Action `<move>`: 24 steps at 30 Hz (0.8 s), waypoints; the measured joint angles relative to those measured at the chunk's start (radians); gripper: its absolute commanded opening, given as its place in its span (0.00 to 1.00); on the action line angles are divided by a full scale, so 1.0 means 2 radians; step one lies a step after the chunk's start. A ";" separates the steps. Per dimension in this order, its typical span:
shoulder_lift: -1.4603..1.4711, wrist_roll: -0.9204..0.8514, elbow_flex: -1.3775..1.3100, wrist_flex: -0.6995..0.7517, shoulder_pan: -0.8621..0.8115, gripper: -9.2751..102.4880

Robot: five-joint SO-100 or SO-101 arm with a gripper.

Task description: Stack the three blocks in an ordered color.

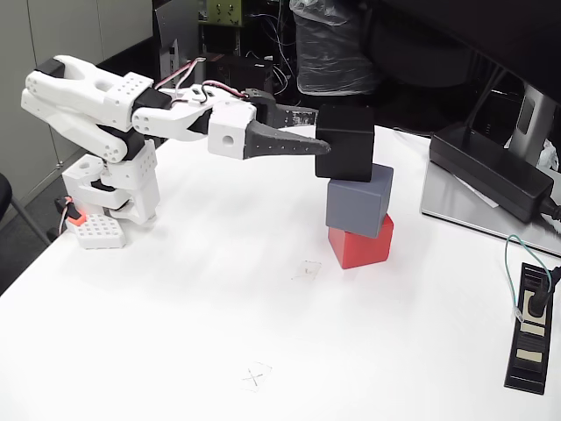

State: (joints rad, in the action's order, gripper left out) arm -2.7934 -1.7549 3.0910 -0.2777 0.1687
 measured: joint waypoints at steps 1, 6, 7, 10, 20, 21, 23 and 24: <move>0.000 0.000 0.000 0.000 0.000 0.38; 0.000 0.000 0.000 0.000 0.000 0.38; 0.000 0.000 0.000 0.000 0.000 0.38; 0.000 0.000 0.000 -0.002 0.000 0.38; -0.003 0.000 0.000 -0.041 -0.003 0.38; -0.003 0.000 0.000 -0.048 -0.008 0.38; -0.003 0.000 0.000 -0.064 -0.020 0.38; -0.003 0.000 0.000 -0.072 -0.025 0.38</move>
State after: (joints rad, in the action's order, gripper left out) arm -2.7995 -1.7549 3.0910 -0.4218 0.1197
